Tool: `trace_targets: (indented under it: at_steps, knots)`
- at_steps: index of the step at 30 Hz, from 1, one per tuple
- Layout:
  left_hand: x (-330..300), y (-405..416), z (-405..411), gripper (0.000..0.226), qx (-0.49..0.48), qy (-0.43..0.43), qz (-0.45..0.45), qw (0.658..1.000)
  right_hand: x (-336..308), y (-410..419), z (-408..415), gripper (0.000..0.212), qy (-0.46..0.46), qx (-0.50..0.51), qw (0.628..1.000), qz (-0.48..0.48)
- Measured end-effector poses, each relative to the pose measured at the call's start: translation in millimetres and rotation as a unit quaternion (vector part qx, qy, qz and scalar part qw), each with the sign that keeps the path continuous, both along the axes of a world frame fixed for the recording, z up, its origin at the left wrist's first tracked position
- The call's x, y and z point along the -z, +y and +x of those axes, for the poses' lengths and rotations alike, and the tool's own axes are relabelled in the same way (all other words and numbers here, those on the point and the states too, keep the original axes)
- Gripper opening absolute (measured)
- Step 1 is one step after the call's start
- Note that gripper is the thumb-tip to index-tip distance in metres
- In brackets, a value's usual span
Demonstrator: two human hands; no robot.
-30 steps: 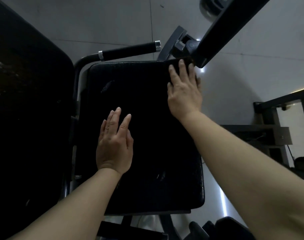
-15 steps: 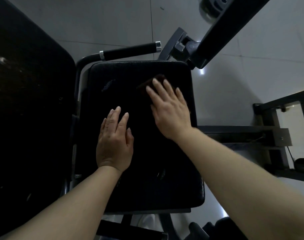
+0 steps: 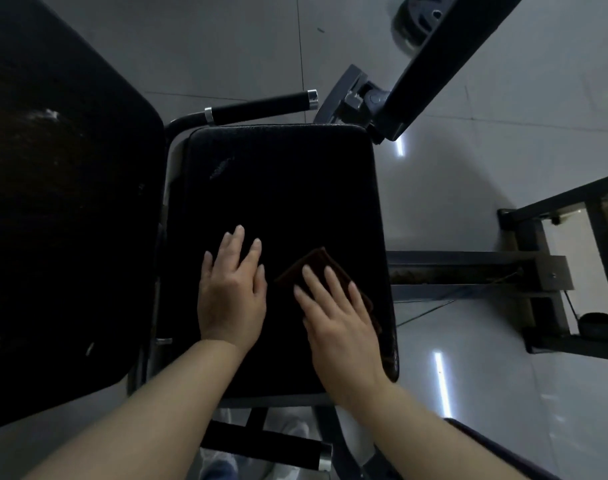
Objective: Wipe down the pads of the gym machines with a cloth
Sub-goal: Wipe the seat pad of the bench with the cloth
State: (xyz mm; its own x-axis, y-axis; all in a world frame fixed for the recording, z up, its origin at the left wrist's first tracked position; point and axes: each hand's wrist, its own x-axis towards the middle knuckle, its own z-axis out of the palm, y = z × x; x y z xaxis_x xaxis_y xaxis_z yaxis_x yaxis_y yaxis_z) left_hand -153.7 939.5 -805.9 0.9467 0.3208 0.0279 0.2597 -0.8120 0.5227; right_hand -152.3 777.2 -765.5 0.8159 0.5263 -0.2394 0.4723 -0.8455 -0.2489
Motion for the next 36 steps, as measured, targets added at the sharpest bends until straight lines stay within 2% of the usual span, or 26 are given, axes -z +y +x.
trace_targets:
  at_steps: [3,6,9,11,13,15,19,21,23,26,28,31,33,36]
  knots:
    - [9,-7,-14,0.036,-0.012,-0.026,-0.014,0.999,9,1,15,0.049,-0.02,-0.011,1.0,-0.02]
    - [14,-8,-12,0.042,-0.026,-0.041,-0.016,0.999,13,27,78,0.05,-0.064,0.042,0.997,-0.017]
    - [13,-8,-12,0.039,-0.026,-0.057,-0.026,0.998,11,52,129,0.052,-0.036,0.093,0.995,-0.028]
    - [10,-6,-13,0.033,-0.029,-0.061,-0.043,0.997,11,55,133,0.052,-0.031,0.081,0.996,-0.031]
    - [1,-5,-12,0.032,-0.028,-0.039,-0.054,0.997,8,44,112,0.053,-0.035,0.052,0.998,-0.018]
    - [-15,-8,-14,0.035,-0.019,0.019,-0.05,0.998,5,26,66,0.057,-0.048,0.024,0.998,-0.017]
    - [-37,-21,-29,0.061,0.041,0.147,-0.027,0.988,3,-13,-38,0.058,-0.027,-0.006,0.999,-0.046]
    - [-38,-20,-35,0.063,0.055,0.165,-0.025,0.984,7,-22,-35,0.055,-0.03,-0.028,0.998,-0.049]
    - [-34,-18,-34,0.059,0.046,0.155,-0.039,0.986,9,-14,3,0.053,-0.048,-0.022,0.997,-0.054]
    - [-26,-24,-35,0.049,0.014,0.103,-0.057,0.993,8,14,74,0.053,-0.058,0.062,0.996,-0.039]
    - [-17,-30,-37,0.042,-0.002,0.068,-0.035,0.997,11,25,93,0.053,-0.053,0.101,0.993,-0.04]
    - [-11,-35,-38,0.04,-0.03,0.031,-0.014,0.999,10,15,69,0.051,-0.069,0.088,0.994,-0.016]
    - [-7,-35,-37,0.044,-0.037,0.016,-0.014,0.999,9,-4,27,0.051,-0.081,0.074,0.994,-0.007]
    - [-1,-36,-38,0.037,-0.036,0.002,-0.011,0.999,11,-34,-37,0.052,-0.074,0.044,0.996,-0.019]
